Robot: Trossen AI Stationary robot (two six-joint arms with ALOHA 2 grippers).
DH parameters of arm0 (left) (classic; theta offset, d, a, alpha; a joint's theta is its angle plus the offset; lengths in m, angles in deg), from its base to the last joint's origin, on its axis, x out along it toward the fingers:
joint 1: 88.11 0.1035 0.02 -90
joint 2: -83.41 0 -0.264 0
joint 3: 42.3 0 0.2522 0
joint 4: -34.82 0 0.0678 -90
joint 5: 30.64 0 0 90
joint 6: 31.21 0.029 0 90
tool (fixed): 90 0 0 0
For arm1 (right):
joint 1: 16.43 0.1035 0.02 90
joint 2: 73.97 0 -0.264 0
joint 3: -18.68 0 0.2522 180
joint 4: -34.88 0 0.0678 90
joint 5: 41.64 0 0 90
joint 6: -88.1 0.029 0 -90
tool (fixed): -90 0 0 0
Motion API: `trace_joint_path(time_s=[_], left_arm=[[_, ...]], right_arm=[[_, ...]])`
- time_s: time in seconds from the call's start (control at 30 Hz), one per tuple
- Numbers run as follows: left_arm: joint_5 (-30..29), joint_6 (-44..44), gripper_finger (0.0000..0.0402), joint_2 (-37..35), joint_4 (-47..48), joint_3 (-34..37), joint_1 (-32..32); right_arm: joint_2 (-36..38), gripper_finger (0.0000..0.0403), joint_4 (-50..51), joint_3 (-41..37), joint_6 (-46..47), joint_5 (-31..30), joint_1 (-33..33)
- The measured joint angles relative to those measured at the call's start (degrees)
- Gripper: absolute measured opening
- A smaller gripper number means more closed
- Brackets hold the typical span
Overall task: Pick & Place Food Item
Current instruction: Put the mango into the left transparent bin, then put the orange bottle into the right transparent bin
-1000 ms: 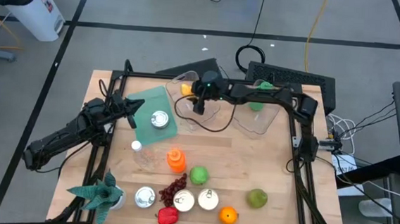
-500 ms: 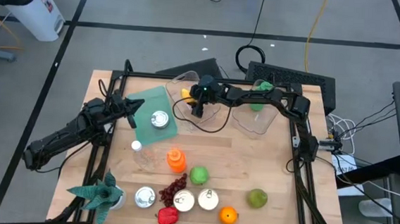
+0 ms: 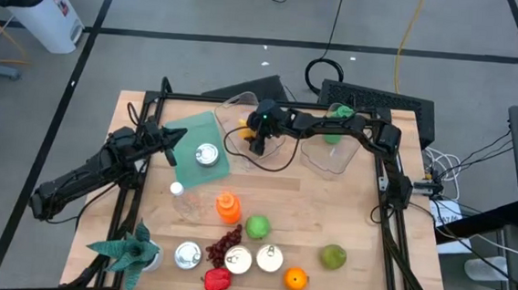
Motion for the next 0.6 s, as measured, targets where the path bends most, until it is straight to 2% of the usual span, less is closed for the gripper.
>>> trace_joint_path(time_s=[0.27, 0.43, 0.6], left_arm=[[0.11, -0.94, 0.0015, 0.01, -0.23, 0.00, 0.01], [0.11, -1.01, 0.0015, 0.01, -0.27, 0.00, 0.01], [0.11, -0.38, 0.0015, -0.01, -0.28, 0.00, 0.01]], right_arm=[[0.51, 0.0285, -0.48, -0.04, -0.17, -0.47, 0.41], [4.98, 0.0286, -0.26, -0.07, 0.03, -0.62, 1.00], [13.98, 0.0244, 1.82, -0.07, 2.48, -0.30, 2.49]])
